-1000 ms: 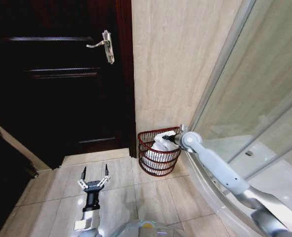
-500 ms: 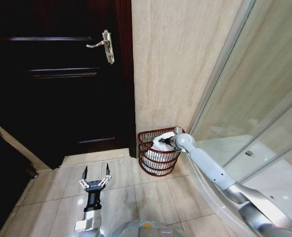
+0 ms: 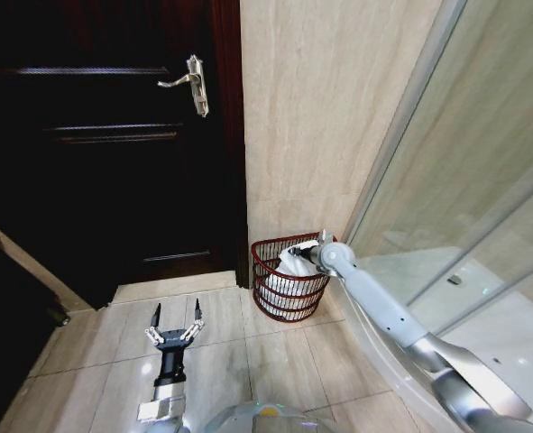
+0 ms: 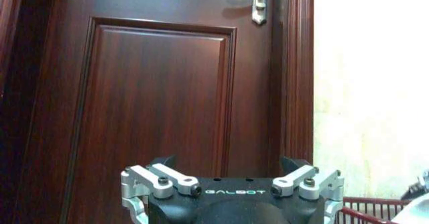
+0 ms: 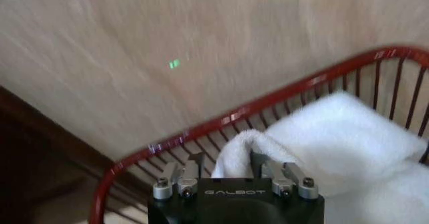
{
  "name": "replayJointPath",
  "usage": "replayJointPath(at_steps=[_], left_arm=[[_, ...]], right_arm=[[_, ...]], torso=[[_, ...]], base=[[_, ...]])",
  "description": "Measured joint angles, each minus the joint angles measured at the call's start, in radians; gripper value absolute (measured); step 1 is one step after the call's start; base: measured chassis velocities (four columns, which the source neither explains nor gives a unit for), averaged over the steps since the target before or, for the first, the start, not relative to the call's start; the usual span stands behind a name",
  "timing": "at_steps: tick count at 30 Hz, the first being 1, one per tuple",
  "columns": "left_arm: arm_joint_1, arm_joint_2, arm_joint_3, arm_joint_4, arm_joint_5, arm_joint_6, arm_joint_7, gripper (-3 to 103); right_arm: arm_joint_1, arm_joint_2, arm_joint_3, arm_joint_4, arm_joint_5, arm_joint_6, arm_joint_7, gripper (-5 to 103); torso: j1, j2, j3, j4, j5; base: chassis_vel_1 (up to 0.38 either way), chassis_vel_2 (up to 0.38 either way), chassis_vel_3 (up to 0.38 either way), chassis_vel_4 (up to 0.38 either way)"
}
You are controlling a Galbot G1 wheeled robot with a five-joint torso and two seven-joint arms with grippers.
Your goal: Discard the used towel into the hamper.
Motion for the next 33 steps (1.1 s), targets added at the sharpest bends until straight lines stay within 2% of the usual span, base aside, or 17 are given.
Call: replayJointPath(at_steps=[2, 7, 8, 11, 12, 13, 14, 16, 17, 18, 20, 21, 22, 24, 25, 30, 33], left_arm=[[-0.001, 0.0, 0.001, -0.005, 0.0, 0.008, 0.0, 100], [-0.004, 0.0, 0.001, -0.007, -0.001, 0.012, 0.0, 100], [-0.006, 0.0, 0.001, -0.006, 0.0, 0.012, 0.001, 100], [-0.007, 0.0, 0.003, -0.006, 0.001, 0.013, 0.001, 100], [-0.006, 0.0, 0.003, -0.009, 0.001, 0.013, 0.001, 100], [-0.006, 0.0, 0.003, -0.01, 0.001, 0.013, 0.001, 100], [-0.006, 0.0, 0.001, -0.014, -0.001, 0.017, 0.001, 100], [-0.006, 0.0, -0.004, -0.019, -0.006, 0.022, 0.0, 100], [-0.006, 0.0, -0.004, -0.019, -0.006, 0.022, 0.0, 100], [-0.009, 0.0, -0.006, -0.022, -0.013, 0.029, -0.001, 100], [-0.013, 0.0, -0.005, -0.024, -0.02, 0.039, -0.002, 100], [-0.016, 0.0, 0.002, -0.027, -0.02, 0.053, -0.002, 100], [-0.016, 0.0, 0.002, -0.027, -0.02, 0.053, -0.002, 100], [-0.023, 0.0, 0.014, -0.028, -0.015, 0.07, -0.002, 100], [-0.023, 0.0, 0.014, -0.028, -0.015, 0.07, -0.002, 100], [-0.043, 0.003, 0.037, -0.02, 0.01, 0.109, 0.001, 100], [-0.047, 0.008, 0.054, -0.027, 0.009, 0.132, 0.001, 100]], right_arm=[[-0.025, -0.016, 0.026, 0.048, -0.053, 0.015, -0.015, 57], [-0.073, -0.042, 0.072, 0.15, -0.135, 0.036, -0.022, 68], [-0.095, -0.052, 0.089, 0.191, -0.163, 0.043, -0.024, 79], [-0.131, -0.063, 0.107, 0.238, -0.226, 0.069, -0.04, 84], [-0.161, -0.068, 0.121, 0.264, -0.287, 0.107, -0.061, 90], [-0.165, -0.069, 0.124, 0.268, -0.297, 0.113, -0.066, 90], [-0.212, -0.073, 0.154, 0.305, -0.382, 0.165, -0.106, 98], [-0.277, -0.074, 0.197, 0.344, -0.466, 0.217, -0.163, 100], [-0.277, -0.074, 0.197, 0.344, -0.466, 0.217, -0.163, 100], [-0.352, -0.074, 0.25, 0.385, -0.563, 0.261, -0.234, 100], [-0.436, -0.07, 0.298, 0.42, -0.677, 0.325, -0.299, 100], [-0.503, -0.057, 0.329, 0.436, -0.781, 0.393, -0.329, 100], [-0.503, -0.057, 0.329, 0.436, -0.781, 0.393, -0.329, 100], [-0.583, -0.025, 0.357, 0.453, -0.895, 0.463, -0.348, 100], [-0.583, -0.025, 0.357, 0.453, -0.895, 0.463, -0.348, 100], [-0.755, 0.064, 0.402, 0.511, -1.029, 0.487, -0.34, 100], [-0.823, 0.112, 0.454, 0.519, -1.106, 0.529, -0.368, 100]], torso=[[0.0, 0.0, 0.0, 0.0, 0.0], [0.0, 0.0, 0.0, -0.0002, 0.0], [0.0, 0.0, 0.0, 0.0, -0.0001], [0.0, 0.0, 0.0, 0.0001, -0.0002], [0.0, 0.0, 0.0, 0.0002, 0.0], [0.0, 0.0, 0.0, 0.0001, 0.0], [0.0, 0.0, 0.0, 0.0001, 0.0], [0.0, 0.0, 0.0, 0.0001, 0.0], [0.0, 0.0, 0.0, 0.0001, 0.0], [0.0, 0.0, 0.0, 0.0001, 0.0001], [0.0, 0.0, 0.0, -0.0004, -0.0003], [0.0, 0.0, 0.0, -0.0003, 0.0001], [0.0, 0.0, 0.0, -0.0003, 0.0001], [0.0, 0.0, 0.0, -0.0001, -0.0001], [0.0, 0.0, 0.0, -0.0001, -0.0001], [0.0, 0.0, 0.0, 0.0001, -0.0003], [0.0, 0.0, 0.0, 0.0, -0.0002]], base=[[0.0, 0.0, 0.0, 0.0], [0.0, 0.0, 0.0, 0.0], [0.0, 0.0, 0.0, 0.0], [0.0, 0.0, 0.0, 0.0], [0.0, 0.0, 0.0, 0.0], [0.0, 0.0, 0.0, 0.0], [0.0, 0.0, 0.0, 0.0], [0.0, 0.0, 0.0, 0.0], [0.0, 0.0, 0.0, 0.0], [0.0, 0.0, 0.0, 0.0], [0.0, 0.0, 0.0, 0.0], [0.0, 0.0, 0.0, 0.0], [0.0, 0.0, 0.0, 0.0], [0.0, 0.0, 0.0, 0.0], [0.0, 0.0, 0.0, 0.0], [0.0, 0.0, 0.0, 0.0], [0.0, 0.0, 0.0, 0.0]])
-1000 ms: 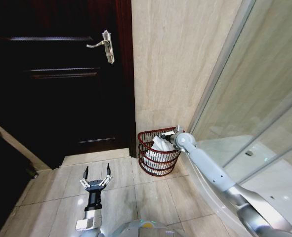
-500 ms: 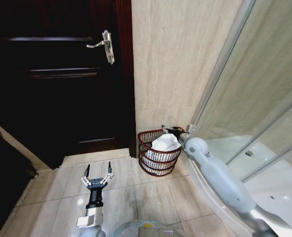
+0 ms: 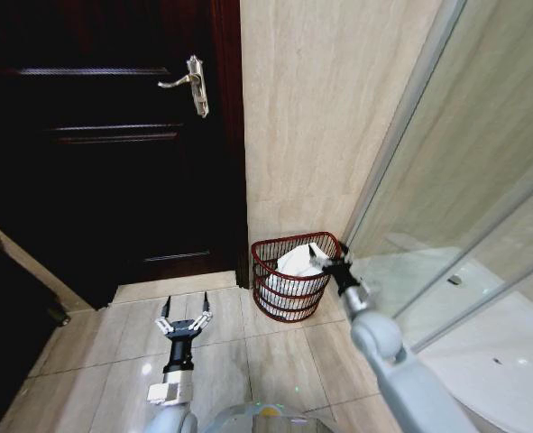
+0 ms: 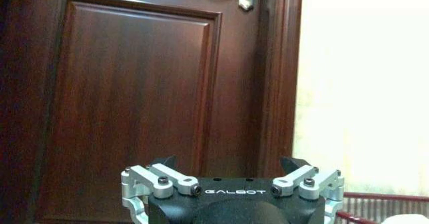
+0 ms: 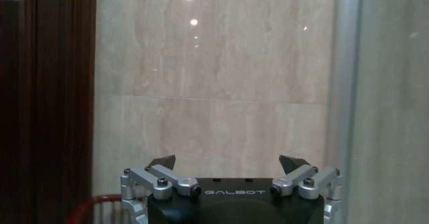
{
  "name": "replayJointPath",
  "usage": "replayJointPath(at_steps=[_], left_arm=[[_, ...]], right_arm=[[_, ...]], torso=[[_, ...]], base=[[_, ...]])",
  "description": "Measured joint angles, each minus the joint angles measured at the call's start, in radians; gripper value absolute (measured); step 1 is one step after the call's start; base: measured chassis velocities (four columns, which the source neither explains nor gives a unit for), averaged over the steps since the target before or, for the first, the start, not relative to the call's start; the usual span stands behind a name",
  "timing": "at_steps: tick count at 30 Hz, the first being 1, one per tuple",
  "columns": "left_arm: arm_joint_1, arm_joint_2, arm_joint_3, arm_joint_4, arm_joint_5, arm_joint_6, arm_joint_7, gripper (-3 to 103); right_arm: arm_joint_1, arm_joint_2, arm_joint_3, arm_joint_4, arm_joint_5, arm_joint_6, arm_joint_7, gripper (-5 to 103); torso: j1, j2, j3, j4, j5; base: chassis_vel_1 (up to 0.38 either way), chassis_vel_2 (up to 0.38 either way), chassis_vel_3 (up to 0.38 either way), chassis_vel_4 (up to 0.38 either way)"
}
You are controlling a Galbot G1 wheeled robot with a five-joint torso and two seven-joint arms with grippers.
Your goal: Discard the used towel into the hamper.
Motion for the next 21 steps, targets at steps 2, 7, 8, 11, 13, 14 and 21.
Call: replayJointPath(at_steps=[2, 7, 8, 11, 13, 14, 21], left_arm=[[-0.002, 0.001, 0.011, -0.011, -0.001, 0.02, 0.002, 100], [-0.025, 0.004, 0.003, -0.027, -0.018, 0.107, 0.046, 100], [-0.032, 0.004, -0.004, -0.03, -0.025, 0.124, 0.061, 100], [-0.074, 0.01, -0.042, -0.031, -0.062, 0.192, 0.14, 100], [-0.111, 0.058, -0.055, -0.022, -0.11, 0.245, 0.17, 100], [-0.111, 0.058, -0.055, -0.022, -0.11, 0.245, 0.17, 100], [-0.131, 0.19, -0.077, -0.02, -0.2, 0.291, 0.164, 100]], right_arm=[[-0.058, 0.04, 0.049, 0.014, -0.068, 0.022, -0.019, 100], [-0.178, 0.113, 0.144, 0.052, -0.147, 0.097, -0.078, 100], [-0.188, 0.124, 0.159, 0.052, -0.149, 0.109, -0.088, 100], [-0.233, 0.166, 0.212, 0.051, -0.152, 0.164, -0.127, 100], [-0.283, 0.204, 0.238, 0.05, -0.142, 0.203, -0.172, 100], [-0.283, 0.204, 0.238, 0.05, -0.142, 0.203, -0.172, 100], [-0.319, 0.279, 0.253, 0.064, -0.16, 0.246, -0.195, 100]], torso=[[0.0, 0.0, 0.0, 0.0, 0.0002], [0.0, 0.0, 0.0, 0.0, 0.0001], [0.0, 0.0, 0.0, 0.0001, -0.0001], [0.0, 0.0, 0.0, 0.0004, -0.0001], [0.0, 0.0, 0.0, -0.0003, 0.0001], [0.0, 0.0, 0.0, -0.0003, 0.0001], [0.0, 0.0, 0.0, 0.0002, -0.0003]], base=[[0.0, 0.0, 0.0, 0.0], [0.0, 0.0, 0.0, 0.0], [0.0, 0.0, 0.0, 0.0], [0.0, 0.0, 0.0, 0.0], [0.0, 0.0, 0.0, 0.0], [0.0, 0.0, 0.0, 0.0], [0.0, 0.0, 0.0, 0.0]])
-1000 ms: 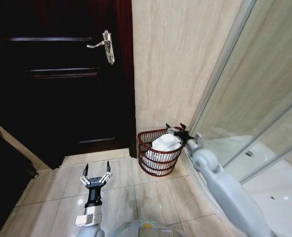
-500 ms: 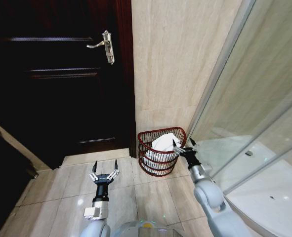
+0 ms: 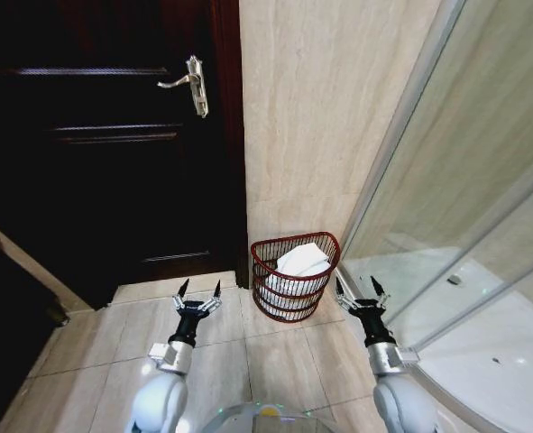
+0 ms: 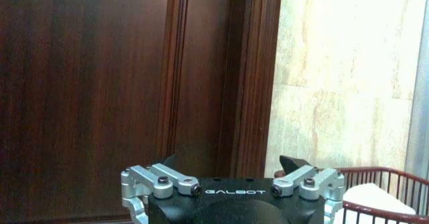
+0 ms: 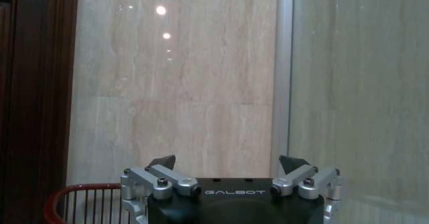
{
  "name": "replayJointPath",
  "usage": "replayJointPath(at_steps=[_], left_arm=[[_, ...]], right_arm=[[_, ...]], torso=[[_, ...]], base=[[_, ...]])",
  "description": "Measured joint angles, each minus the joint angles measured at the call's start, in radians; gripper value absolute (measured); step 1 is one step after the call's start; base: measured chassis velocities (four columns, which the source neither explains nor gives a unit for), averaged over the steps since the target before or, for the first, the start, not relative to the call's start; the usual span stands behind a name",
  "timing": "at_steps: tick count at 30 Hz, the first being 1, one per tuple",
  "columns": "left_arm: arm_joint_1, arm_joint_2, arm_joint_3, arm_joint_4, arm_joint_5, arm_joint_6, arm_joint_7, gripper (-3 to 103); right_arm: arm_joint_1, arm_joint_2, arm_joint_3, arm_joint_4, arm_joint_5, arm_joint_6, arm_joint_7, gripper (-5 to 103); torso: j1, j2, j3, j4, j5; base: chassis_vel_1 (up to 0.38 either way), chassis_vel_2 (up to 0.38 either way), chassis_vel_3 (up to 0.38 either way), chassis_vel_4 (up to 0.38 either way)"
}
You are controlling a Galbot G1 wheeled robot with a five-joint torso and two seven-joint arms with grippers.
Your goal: Discard the used towel into the hamper.
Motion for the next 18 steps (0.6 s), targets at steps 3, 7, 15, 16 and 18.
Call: replayJointPath(at_steps=[3, 7, 15, 16, 18], left_arm=[[0.007, 0.062, -0.024, 0.005, -0.057, -0.005, 0.008, 100], [-0.001, 0.105, -0.037, 0.038, -0.088, -0.026, 0.003, 100], [-0.021, 0.084, -0.04, 0.063, -0.077, -0.037, -0.024, 100], [-0.028, 0.074, -0.036, 0.063, -0.063, -0.036, -0.024, 100], [-0.041, 0.06, -0.025, 0.06, -0.037, -0.038, -0.026, 100]], right_arm=[[-0.023, 0.031, 0.005, 0.016, -0.018, 0.006, 0.0, 100], [-0.035, 0.053, 0.003, 0.018, -0.026, 0.012, 0.003, 100], [-0.039, 0.056, 0.014, 0.034, -0.017, 0.0, 0.015, 100], [-0.041, 0.053, 0.023, 0.04, -0.011, -0.006, 0.015, 100], [-0.041, 0.048, 0.039, 0.043, -0.006, -0.008, 0.015, 100]], torso=[[0.0, 0.0, 0.0, 0.0, 0.0003], [0.0, 0.0, 0.0, -0.0003, 0.0001], [0.0, 0.0, 0.0, 0.0, 0.0002], [0.0, 0.0, 0.0, -0.0001, 0.0003], [0.0, 0.0, 0.0, -0.0003, 0.0002]], base=[[0.0, 0.0, 0.0, 0.0], [0.0, 0.0, 0.0, 0.0], [0.0, 0.0, 0.0, 0.0], [0.0, 0.0, 0.0, 0.0], [0.0, 0.0, 0.0, 0.0]])
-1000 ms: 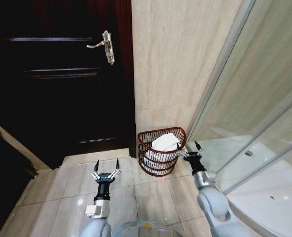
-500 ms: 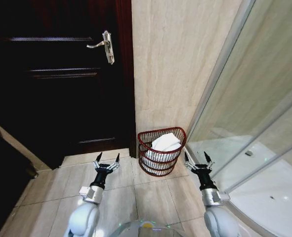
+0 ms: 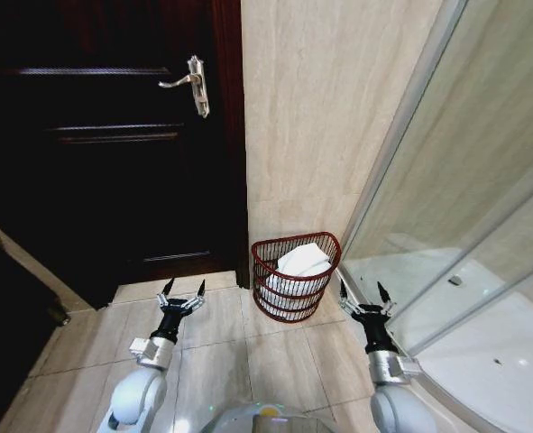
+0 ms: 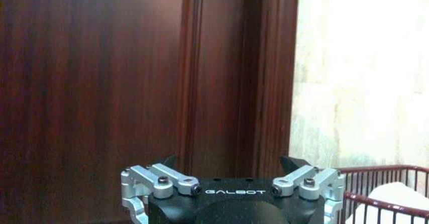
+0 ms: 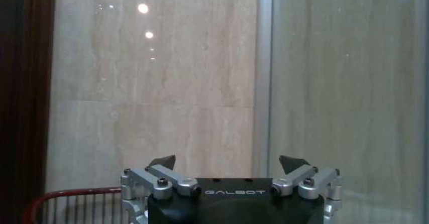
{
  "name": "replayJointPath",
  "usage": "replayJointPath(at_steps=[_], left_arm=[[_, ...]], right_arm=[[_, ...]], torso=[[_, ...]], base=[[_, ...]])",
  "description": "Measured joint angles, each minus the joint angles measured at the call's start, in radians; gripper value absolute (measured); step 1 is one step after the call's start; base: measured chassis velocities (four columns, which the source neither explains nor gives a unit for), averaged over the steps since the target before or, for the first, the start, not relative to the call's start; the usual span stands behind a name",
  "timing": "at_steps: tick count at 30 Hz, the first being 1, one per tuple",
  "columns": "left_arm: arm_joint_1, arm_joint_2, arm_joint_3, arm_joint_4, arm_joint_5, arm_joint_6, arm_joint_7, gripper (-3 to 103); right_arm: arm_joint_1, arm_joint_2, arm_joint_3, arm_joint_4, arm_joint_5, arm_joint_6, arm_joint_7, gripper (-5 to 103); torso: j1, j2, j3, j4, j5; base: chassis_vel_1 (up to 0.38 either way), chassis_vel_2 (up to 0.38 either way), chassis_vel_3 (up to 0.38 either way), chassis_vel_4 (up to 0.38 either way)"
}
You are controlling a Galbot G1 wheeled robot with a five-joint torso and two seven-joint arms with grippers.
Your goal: Discard the used towel into the hamper.
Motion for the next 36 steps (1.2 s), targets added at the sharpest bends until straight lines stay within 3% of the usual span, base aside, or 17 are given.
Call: replayJointPath(at_steps=[7, 14, 21, 36], left_arm=[[0.008, -0.02, 0.024, -0.035, 0.024, 0.002, -0.01, 100], [0.031, -0.025, 0.037, -0.04, 0.031, -0.043, -0.021, 100], [0.033, -0.052, 0.075, -0.028, 0.086, -0.085, -0.023, 100], [0.028, -0.04, 0.076, -0.019, 0.086, -0.1, -0.026, 100]], right_arm=[[-0.022, -0.006, -0.004, 0.009, 0.014, 0.008, 0.0, 100], [-0.033, 0.005, -0.03, 0.018, 0.014, 0.02, 0.009, 100], [-0.078, -0.002, -0.054, 0.047, 0.011, 0.052, 0.038, 100], [-0.092, -0.004, -0.056, 0.096, 0.007, 0.033, 0.053, 100]], torso=[[0.0, 0.0, 0.0, 0.0001, 0.0002], [0.0, 0.0, 0.0, 0.0003, 0.0003], [-0.001, -0.003, -0.002, 0.0002, 0.0002], [-0.015, -0.062, -0.047, 0.0002, 0.0003]], base=[[0.0, 0.0, 0.0, 0.0], [0.0, 0.0, 0.0, 0.0], [0.0, 0.0, 0.0, 0.0], [0.0, 0.0, 0.0, 0.0]])
